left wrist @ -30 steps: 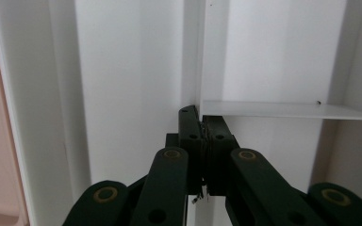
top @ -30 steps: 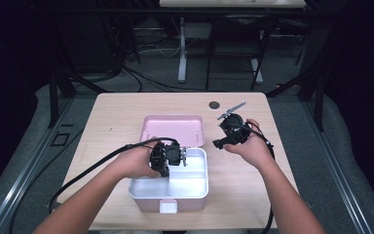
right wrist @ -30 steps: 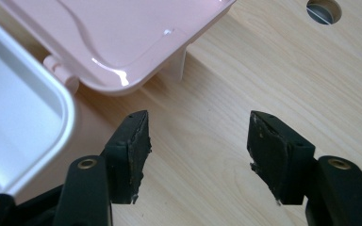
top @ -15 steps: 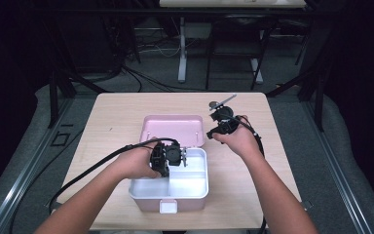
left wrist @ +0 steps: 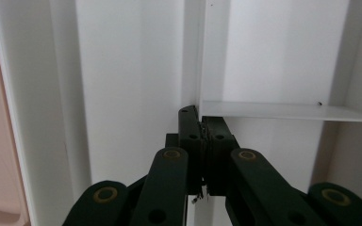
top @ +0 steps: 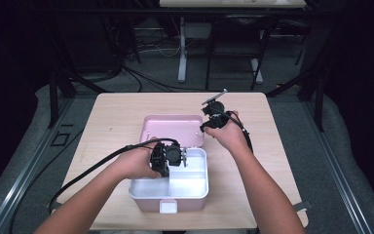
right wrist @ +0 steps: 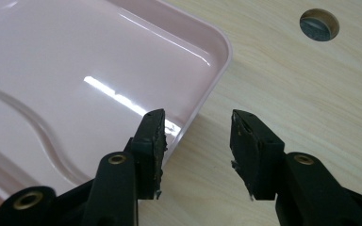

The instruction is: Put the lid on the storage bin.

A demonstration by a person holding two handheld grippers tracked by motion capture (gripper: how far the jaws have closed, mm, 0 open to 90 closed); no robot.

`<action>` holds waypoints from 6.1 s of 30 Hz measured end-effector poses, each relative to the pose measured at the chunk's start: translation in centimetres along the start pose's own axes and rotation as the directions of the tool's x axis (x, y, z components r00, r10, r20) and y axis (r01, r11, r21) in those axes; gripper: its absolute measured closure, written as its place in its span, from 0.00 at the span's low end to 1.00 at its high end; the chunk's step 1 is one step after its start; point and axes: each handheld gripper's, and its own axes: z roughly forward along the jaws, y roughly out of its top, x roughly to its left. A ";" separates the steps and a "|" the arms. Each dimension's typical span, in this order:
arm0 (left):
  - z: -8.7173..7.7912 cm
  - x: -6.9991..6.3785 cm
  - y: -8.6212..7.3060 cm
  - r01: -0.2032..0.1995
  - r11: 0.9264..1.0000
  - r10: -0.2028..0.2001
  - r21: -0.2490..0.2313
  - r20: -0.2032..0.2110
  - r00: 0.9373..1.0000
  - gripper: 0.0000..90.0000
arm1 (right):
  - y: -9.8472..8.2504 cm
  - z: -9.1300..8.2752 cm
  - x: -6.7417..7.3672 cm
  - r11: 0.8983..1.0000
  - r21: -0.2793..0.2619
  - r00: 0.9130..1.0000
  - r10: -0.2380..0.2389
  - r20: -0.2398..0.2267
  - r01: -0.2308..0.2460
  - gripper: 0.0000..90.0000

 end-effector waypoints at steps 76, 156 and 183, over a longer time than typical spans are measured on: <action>0.0 0.0 0.1 -0.006 1.000 0.006 0.005 -0.002 1.000 0.98 | 2.2 4.3 -1.1 0.950 0.079 0.954 0.301 0.013 -0.301 0.90; -0.1 -0.3 0.1 0.003 1.000 -0.003 0.018 -0.022 1.000 0.98 | -1.9 -8.2 3.3 0.917 -0.374 0.989 0.145 -0.006 -0.137 0.97; -4.1 -0.1 -7.5 0.291 0.899 -0.341 -0.326 -0.107 0.934 0.78 | -3.6 -9.3 4.4 0.902 -0.421 0.993 0.115 0.013 -0.099 0.98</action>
